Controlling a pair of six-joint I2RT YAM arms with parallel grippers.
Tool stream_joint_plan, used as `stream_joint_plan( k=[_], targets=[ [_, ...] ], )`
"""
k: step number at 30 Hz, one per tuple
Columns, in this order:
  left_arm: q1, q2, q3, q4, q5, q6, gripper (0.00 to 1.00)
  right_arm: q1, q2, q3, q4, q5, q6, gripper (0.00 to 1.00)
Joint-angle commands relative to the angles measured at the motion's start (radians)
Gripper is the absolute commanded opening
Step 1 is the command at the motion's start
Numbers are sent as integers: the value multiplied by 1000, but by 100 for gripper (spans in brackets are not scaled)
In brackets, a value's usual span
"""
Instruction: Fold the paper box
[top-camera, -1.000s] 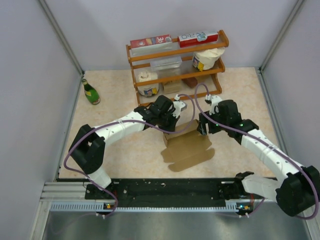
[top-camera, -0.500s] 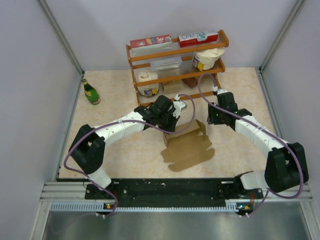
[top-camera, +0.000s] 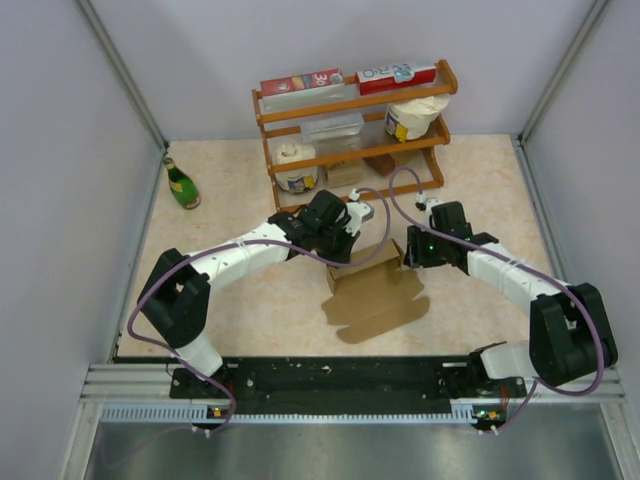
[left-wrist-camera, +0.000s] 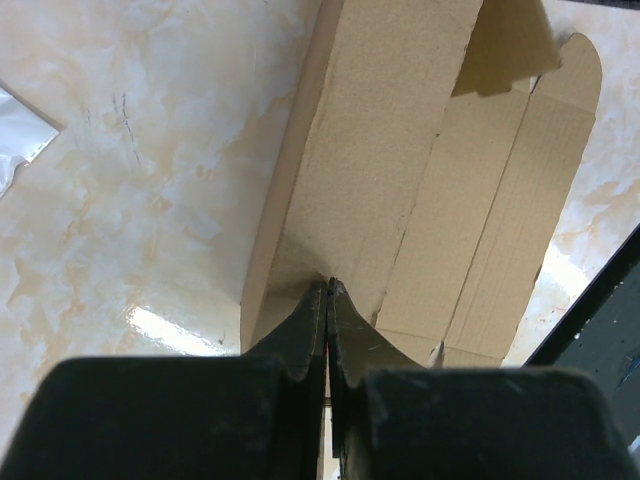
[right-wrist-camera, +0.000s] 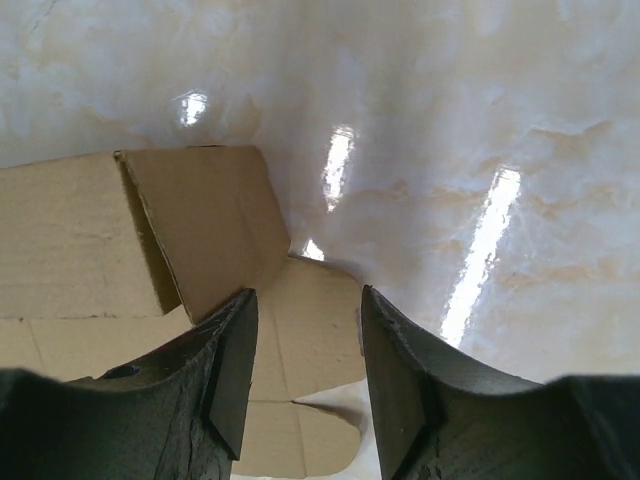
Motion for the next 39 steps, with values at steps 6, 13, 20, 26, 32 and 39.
stream_joint_plan(
  k=[6, 13, 20, 26, 32, 39],
  targets=[
    [-5, 11, 33, -10, 2, 11, 0, 47, -61, -43, 87, -82, -38, 48],
    [-5, 13, 35, -8, -1, 11, 0, 78, -71, -80, 159, -77, -38, 50],
    [-5, 11, 33, -10, -1, 11, 0, 84, -85, -126, 264, -76, -23, 52],
    [-5, 14, 38, -10, 5, 11, 0, 87, -61, -142, 359, -80, -17, 52],
    [-5, 16, 42, -10, 5, 9, 0, 99, -35, -138, 414, -82, -24, 52],
    [-5, 20, 59, -16, 5, 14, 0, 101, -13, -163, 492, -105, -28, 52]
  ],
)
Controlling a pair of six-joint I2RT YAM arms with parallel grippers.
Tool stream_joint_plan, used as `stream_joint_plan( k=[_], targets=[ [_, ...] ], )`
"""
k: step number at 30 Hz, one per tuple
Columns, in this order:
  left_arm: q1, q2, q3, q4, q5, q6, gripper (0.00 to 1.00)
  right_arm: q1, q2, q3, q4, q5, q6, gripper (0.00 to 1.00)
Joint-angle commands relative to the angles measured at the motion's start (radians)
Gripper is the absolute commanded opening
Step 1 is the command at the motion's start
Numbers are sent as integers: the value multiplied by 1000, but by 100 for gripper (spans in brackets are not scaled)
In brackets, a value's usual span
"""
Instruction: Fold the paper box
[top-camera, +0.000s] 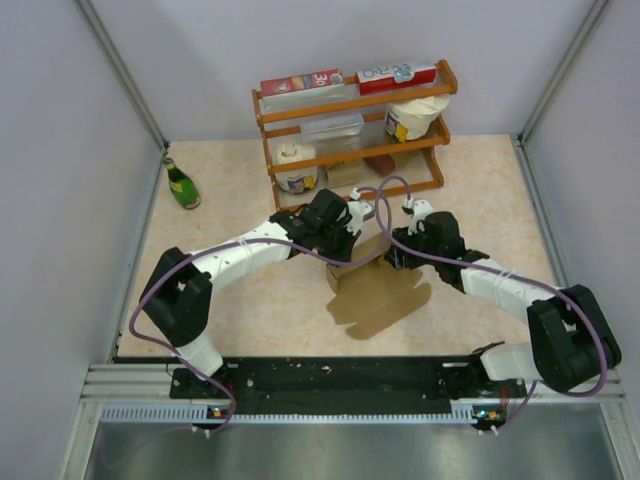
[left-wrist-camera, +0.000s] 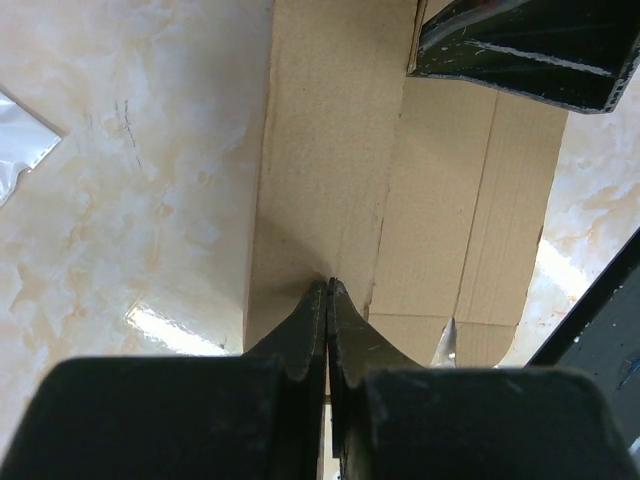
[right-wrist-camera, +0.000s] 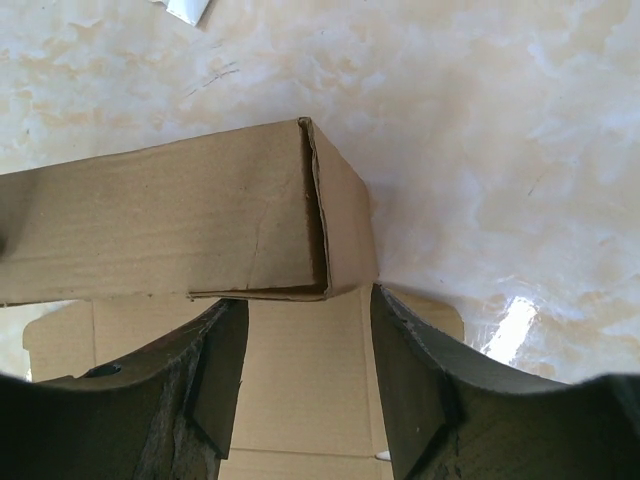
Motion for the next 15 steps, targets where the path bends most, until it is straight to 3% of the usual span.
stream_joint_plan(
  k=[1, 15],
  targets=[
    [-5, 9, 49, -12, 6, 14, 0, 13, 20, -18, 122, -27, -5, 52],
    [3, 15, 72, -28, -16, 25, 0, 11, 111, -43, 311, -57, -13, 52]
  ],
)
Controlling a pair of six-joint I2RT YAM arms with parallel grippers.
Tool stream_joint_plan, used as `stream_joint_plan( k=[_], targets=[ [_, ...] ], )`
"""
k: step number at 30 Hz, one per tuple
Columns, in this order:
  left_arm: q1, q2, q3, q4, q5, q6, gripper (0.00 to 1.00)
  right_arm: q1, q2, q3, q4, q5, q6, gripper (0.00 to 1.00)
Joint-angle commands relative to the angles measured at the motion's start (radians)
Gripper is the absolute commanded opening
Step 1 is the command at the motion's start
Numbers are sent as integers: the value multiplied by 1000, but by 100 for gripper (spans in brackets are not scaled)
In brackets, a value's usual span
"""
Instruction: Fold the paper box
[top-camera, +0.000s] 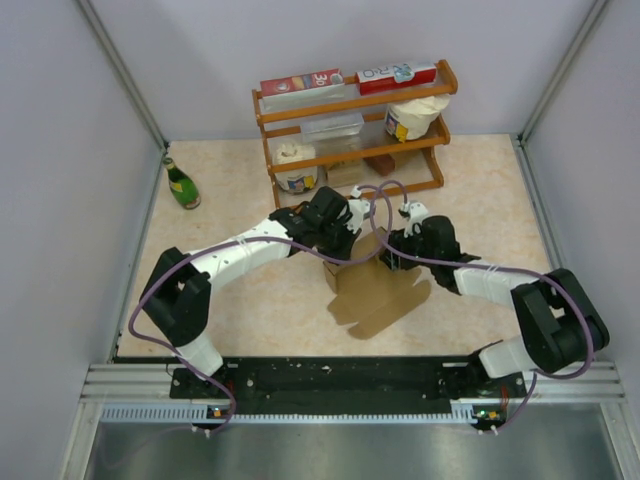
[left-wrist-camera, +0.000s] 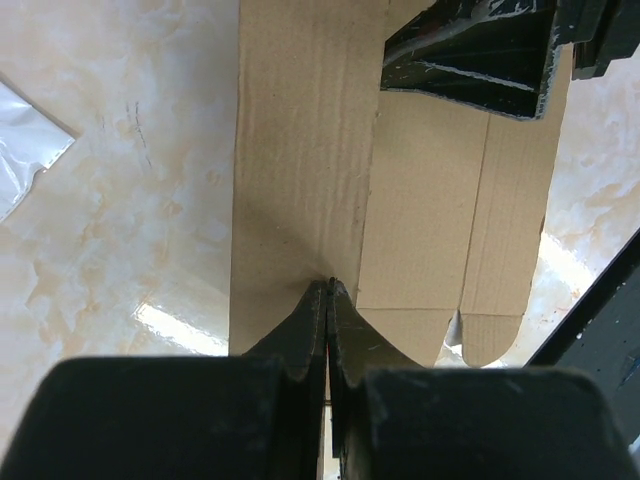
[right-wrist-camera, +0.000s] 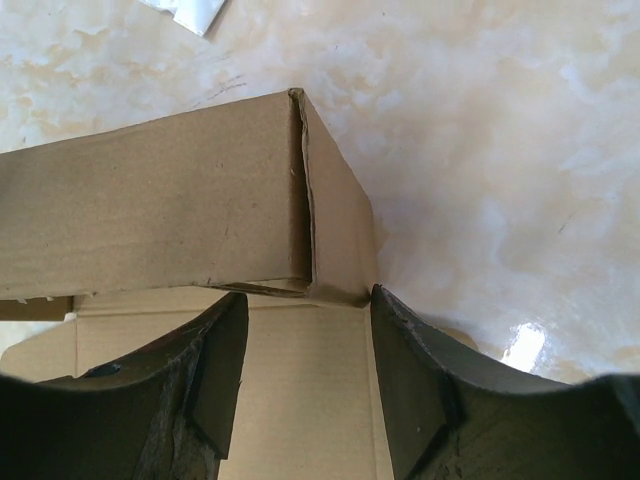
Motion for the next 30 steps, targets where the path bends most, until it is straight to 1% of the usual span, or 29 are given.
stream_joint_plan(
  k=[1, 5, 13, 25, 27, 30],
  targets=[
    [3, 18, 46, 5, -4, 11, 0, 13, 17, 19, 107, -19, -11, 52],
    [4, 27, 55, 1, -3, 12, 0, 13, 40, 35, 121, -33, -17, 52],
    [6, 53, 77, -15, 0, 18, 0, 11, 74, 38, 205, -60, -19, 51],
    [7, 69, 86, -28, -7, 20, 0, 13, 152, 7, 391, -115, 13, 39],
    [7, 70, 87, -30, -7, 20, 0, 11, 171, -2, 438, -128, 18, 40],
    [7, 73, 87, -32, -12, 20, 0, 13, 198, -7, 490, -134, 29, 47]
  ],
)
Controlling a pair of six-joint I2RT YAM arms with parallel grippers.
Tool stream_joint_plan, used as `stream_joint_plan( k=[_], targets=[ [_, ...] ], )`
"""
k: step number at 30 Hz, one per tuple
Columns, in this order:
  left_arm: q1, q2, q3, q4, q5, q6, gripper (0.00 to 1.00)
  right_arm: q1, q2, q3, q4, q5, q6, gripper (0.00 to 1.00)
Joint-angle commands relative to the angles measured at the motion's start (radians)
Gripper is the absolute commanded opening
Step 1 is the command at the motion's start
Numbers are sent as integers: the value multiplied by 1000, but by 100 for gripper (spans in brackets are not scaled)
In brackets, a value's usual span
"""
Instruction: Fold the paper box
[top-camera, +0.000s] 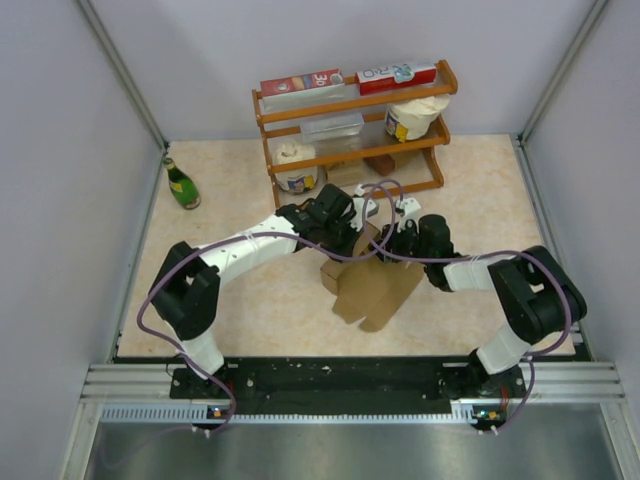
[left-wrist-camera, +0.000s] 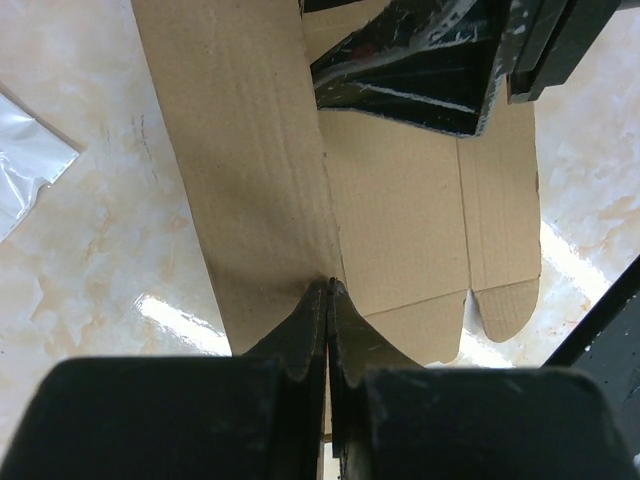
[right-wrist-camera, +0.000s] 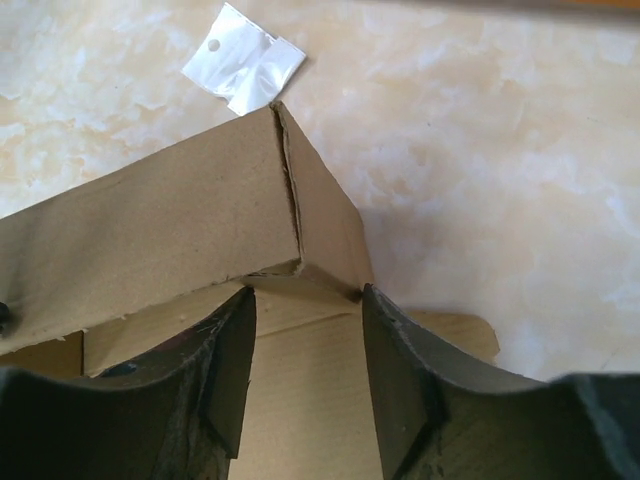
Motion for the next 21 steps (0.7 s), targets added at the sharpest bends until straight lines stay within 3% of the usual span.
stream_joint_plan(
  k=[1, 8, 21],
  targets=[
    [4, 17, 36, -17, -5, 15, 0, 11, 38, -6, 172, -53, 25, 50],
    [9, 19, 37, -27, -12, 15, 0, 11, 110, 7, 246, -79, 17, 56],
    [46, -45, 51, -3, -31, 4, 0, 11, 152, 12, 309, -120, 20, 55]
  ],
)
